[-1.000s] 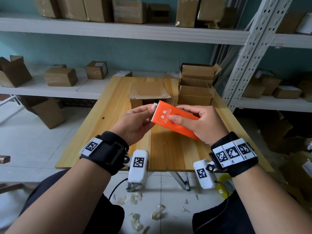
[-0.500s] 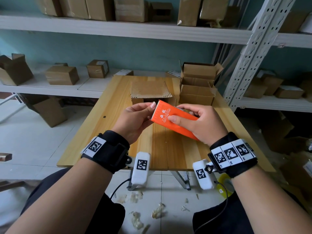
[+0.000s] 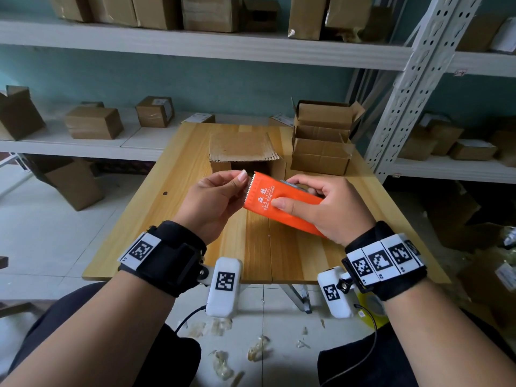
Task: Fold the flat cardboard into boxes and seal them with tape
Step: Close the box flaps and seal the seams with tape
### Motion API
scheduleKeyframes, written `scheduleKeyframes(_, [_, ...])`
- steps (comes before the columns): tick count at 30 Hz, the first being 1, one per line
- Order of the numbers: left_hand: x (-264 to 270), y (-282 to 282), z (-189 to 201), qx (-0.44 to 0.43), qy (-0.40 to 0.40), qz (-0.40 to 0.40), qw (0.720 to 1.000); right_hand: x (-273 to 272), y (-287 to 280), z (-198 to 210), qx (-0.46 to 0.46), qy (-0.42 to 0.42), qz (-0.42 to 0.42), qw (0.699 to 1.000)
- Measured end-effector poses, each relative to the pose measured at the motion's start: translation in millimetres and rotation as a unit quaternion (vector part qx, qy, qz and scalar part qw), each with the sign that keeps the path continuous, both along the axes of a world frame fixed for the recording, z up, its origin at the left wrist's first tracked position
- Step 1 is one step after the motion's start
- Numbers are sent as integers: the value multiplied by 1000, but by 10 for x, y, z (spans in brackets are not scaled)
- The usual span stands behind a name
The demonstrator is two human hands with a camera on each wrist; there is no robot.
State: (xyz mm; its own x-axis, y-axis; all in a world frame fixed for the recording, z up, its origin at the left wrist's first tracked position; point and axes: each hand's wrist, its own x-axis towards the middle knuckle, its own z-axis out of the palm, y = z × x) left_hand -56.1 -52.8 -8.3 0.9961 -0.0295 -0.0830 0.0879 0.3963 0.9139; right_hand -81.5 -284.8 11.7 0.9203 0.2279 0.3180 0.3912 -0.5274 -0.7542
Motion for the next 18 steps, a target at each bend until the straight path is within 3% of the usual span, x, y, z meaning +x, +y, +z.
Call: scheduleKeyframes(18, [113, 419, 22, -50, 28, 53, 997, -125, -362, 51, -27, 26, -7, 999])
